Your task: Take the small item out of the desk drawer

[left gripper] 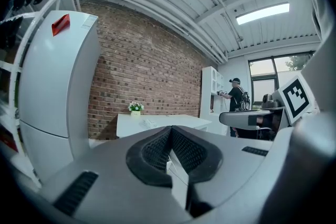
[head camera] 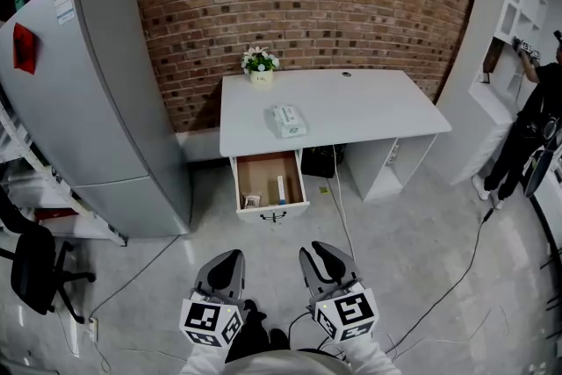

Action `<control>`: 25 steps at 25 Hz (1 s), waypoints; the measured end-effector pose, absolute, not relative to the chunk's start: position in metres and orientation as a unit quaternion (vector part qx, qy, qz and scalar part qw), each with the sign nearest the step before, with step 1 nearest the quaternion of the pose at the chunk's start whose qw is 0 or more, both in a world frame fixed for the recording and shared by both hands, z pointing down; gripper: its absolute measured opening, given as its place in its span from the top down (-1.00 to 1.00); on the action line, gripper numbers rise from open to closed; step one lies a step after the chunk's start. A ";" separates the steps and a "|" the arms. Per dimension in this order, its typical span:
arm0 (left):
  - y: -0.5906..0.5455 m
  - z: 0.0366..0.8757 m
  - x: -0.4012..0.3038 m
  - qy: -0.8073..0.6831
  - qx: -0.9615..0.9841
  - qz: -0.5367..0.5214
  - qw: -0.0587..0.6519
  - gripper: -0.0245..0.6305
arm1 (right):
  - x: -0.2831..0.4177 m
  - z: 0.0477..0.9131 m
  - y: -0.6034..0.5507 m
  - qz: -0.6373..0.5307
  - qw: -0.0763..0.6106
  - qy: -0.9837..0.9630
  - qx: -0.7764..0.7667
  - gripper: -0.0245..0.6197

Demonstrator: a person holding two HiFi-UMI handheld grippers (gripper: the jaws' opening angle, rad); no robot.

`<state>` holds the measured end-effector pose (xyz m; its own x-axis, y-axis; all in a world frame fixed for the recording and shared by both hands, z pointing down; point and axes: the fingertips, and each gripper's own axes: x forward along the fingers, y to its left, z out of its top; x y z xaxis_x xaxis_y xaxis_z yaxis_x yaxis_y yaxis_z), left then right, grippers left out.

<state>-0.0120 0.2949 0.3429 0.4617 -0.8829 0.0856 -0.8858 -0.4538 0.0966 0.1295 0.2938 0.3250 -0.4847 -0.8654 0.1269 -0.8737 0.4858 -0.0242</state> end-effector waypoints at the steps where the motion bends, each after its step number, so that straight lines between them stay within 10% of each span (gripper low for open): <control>1: 0.293 0.343 -0.013 -0.520 0.852 0.012 0.065 0.87 | 0.128 0.326 0.291 0.045 0.050 -0.861 0.504 0.60; 25: 0.125 0.385 -0.049 -0.488 0.865 0.033 0.108 0.87 | 0.089 0.382 0.123 0.114 0.091 -0.836 0.529 0.42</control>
<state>-0.0493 0.1245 0.3852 0.5211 -0.8380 0.1619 -0.8521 -0.5001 0.1544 0.0888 0.1229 0.3816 -0.4248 -0.8632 0.2729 -0.9048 0.4151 -0.0952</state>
